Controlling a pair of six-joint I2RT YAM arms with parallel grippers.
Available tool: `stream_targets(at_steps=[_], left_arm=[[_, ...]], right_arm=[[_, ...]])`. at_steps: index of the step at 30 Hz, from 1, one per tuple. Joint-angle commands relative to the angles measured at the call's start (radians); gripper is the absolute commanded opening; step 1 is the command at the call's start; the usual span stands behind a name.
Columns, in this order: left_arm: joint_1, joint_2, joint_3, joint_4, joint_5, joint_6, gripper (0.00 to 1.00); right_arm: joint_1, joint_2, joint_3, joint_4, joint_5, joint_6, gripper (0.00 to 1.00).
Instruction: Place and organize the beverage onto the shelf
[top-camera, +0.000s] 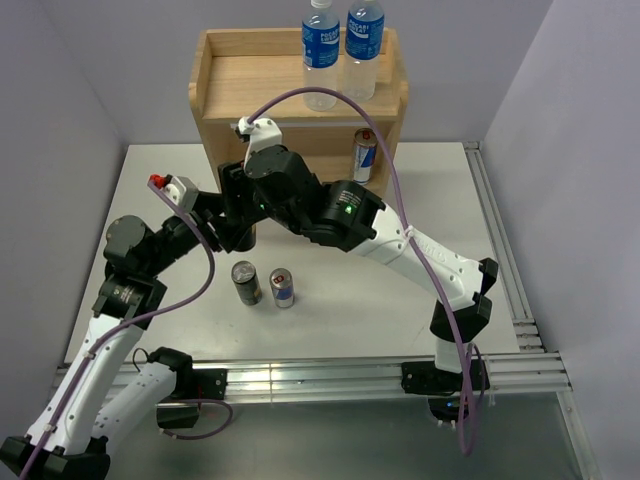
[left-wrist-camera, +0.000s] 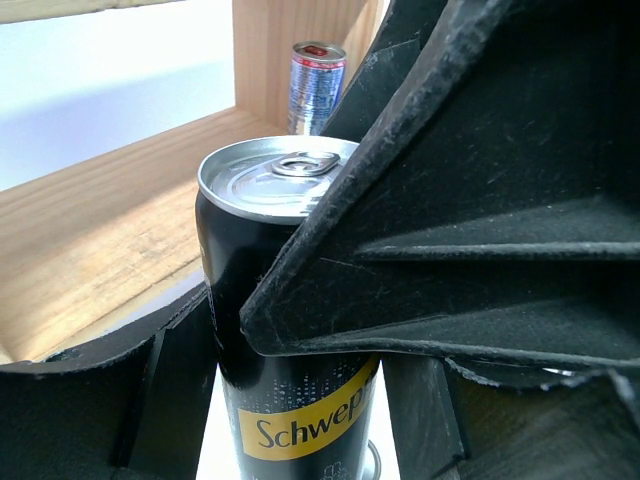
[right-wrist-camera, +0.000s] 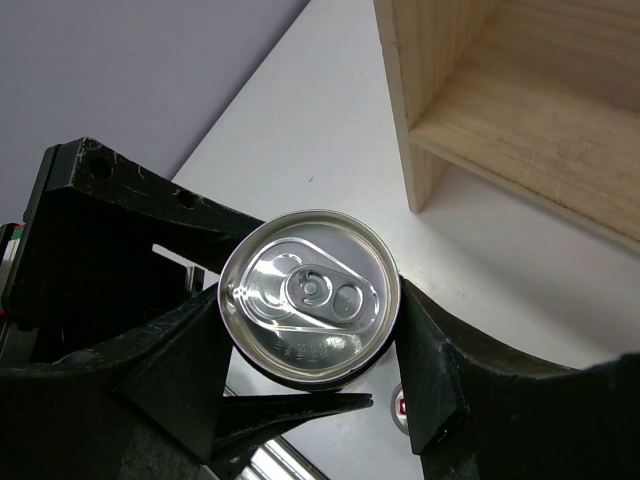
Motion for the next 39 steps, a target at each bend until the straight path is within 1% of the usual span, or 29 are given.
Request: stream_targets(at_steps=[1,5,7,8,10,11,12,15,22,25,26,27,29,32,33,35,37,39], left_arm=[[0.006,0.012,0.008,-0.064,-0.136,-0.010,0.00],[0.006,-0.001,-0.003,-0.062,-0.081,-0.010,0.00],[0.006,0.002,-0.001,-0.074,-0.087,-0.004,0.00],[0.006,0.004,0.002,-0.080,-0.093,0.001,0.00],[0.006,0.005,0.002,-0.094,-0.130,0.005,0.00],[0.006,0.005,0.002,-0.094,-0.135,0.008,0.00],[0.006,0.004,0.002,-0.097,-0.139,0.008,0.00],[0.006,0.005,0.005,-0.099,-0.156,0.007,0.00],[0.006,-0.007,0.000,-0.094,-0.191,0.005,0.00],[0.008,-0.027,-0.018,-0.068,-0.242,-0.004,0.00],[0.006,-0.034,-0.029,-0.046,-0.289,-0.007,0.00],[0.006,-0.047,-0.036,-0.042,-0.315,-0.019,0.00],[0.006,-0.068,-0.055,0.026,-0.383,-0.032,0.00],[0.006,-0.096,-0.084,0.083,-0.438,-0.059,0.00],[0.006,-0.100,-0.092,0.120,-0.472,-0.068,0.00],[0.008,-0.107,-0.111,0.149,-0.496,-0.071,0.00],[0.005,-0.104,-0.133,0.206,-0.535,-0.081,0.00],[-0.001,-0.096,-0.154,0.260,-0.540,-0.082,0.00]], right_arm=[[0.024,0.009,0.062,0.176,0.001,-0.002,0.56],[0.023,0.038,0.093,0.205,-0.010,-0.005,0.57],[0.023,0.064,0.129,0.202,-0.005,-0.007,0.61],[0.023,0.070,0.140,0.196,0.001,-0.010,0.66],[0.024,0.078,0.148,0.200,0.013,-0.016,0.90],[0.023,0.076,0.142,0.211,0.021,-0.024,0.96],[0.024,0.069,0.125,0.217,0.024,-0.025,0.98],[0.021,0.056,0.094,0.233,0.038,-0.033,0.99],[0.021,0.053,0.080,0.231,0.047,-0.027,0.99],[0.024,0.027,0.054,0.234,0.072,-0.028,0.99],[0.026,0.015,0.041,0.240,0.082,-0.031,0.99],[0.033,-0.013,0.006,0.245,0.114,-0.033,0.99],[0.042,-0.068,-0.039,0.265,0.147,-0.035,0.99],[0.073,-0.158,-0.162,0.314,0.205,-0.036,0.99],[0.081,-0.181,-0.227,0.326,0.220,-0.035,0.99],[0.102,-0.249,-0.321,0.357,0.253,-0.031,0.99],[0.125,-0.293,-0.380,0.378,0.291,-0.031,0.99],[0.141,-0.358,-0.465,0.412,0.317,-0.031,0.99]])
